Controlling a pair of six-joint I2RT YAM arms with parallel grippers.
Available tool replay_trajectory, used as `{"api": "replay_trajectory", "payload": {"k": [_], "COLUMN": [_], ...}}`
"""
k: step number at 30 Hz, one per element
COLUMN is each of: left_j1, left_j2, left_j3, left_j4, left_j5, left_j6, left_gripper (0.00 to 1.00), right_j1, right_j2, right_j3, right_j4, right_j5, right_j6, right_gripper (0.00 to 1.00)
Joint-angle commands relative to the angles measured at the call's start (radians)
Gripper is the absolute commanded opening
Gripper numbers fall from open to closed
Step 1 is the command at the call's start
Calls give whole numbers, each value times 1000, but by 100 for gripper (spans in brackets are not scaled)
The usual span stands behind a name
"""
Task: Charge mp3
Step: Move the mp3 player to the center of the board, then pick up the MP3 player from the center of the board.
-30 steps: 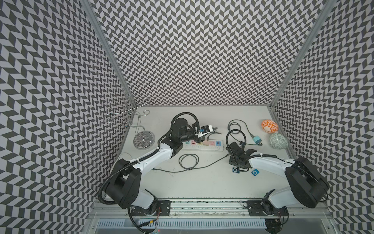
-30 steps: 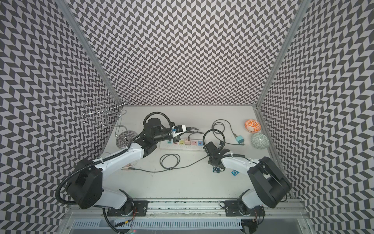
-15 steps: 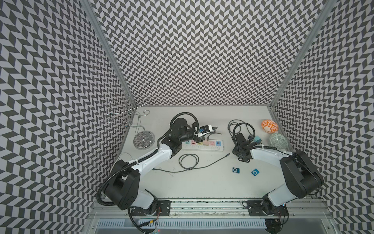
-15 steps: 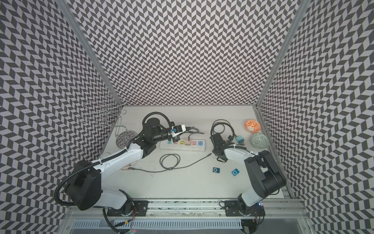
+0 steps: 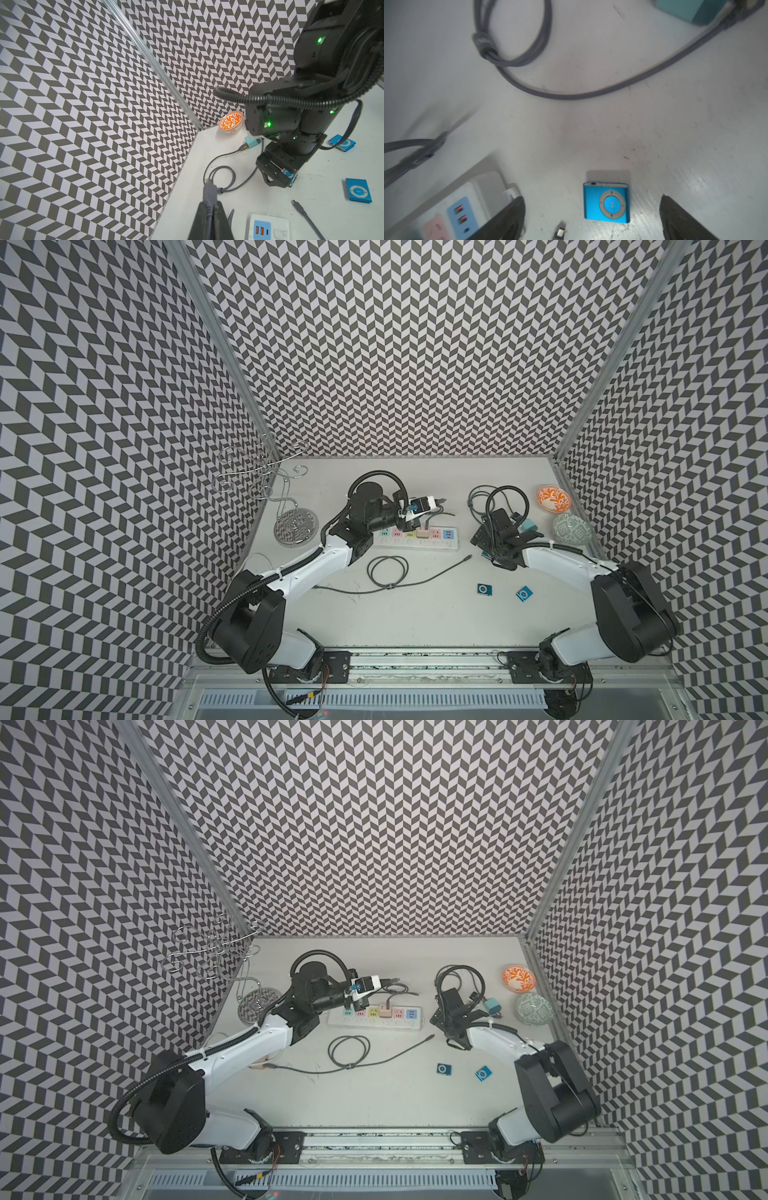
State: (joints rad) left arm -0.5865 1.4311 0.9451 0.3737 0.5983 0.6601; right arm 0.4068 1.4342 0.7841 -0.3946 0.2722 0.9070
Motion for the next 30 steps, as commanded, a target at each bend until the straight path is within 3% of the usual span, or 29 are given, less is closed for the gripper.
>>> {"api": "replay_trajectory", "payload": {"k": [1, 2, 5, 8, 10, 16, 18, 30], "left_j1": [3, 5, 13, 21, 22, 21, 20, 14], "left_j2": [-27, -29, -42, -46, -44, -46, -49, -58], "left_j3": [1, 0, 0, 0, 0, 5, 6, -11], "left_j4": [7, 6, 3, 3, 6, 20, 22, 26], "left_j5": [3, 3, 3, 1, 5, 18, 18, 13], "left_j6": [17, 20, 26, 29, 30, 21, 21, 21], "left_gripper": [0, 0, 0, 0, 0, 0, 0, 0], "right_j1": [-17, -30, -90, -150, -155, -189, -203, -319], "right_j2": [-114, -156, -279, -338, -337, -210, -155, 70], "right_j3": [-9, -27, -110, -132, -124, -70, -54, 28], "right_j4": [56, 91, 264, 266, 199, 99, 90, 57], "right_j5": [75, 83, -82, -359, -434, -433, -448, -627], "right_j6": [-282, -379, -765, -1157, -1371, -1612, -1677, -1785], "right_gripper": [99, 97, 94, 94, 100, 99, 94, 89]}}
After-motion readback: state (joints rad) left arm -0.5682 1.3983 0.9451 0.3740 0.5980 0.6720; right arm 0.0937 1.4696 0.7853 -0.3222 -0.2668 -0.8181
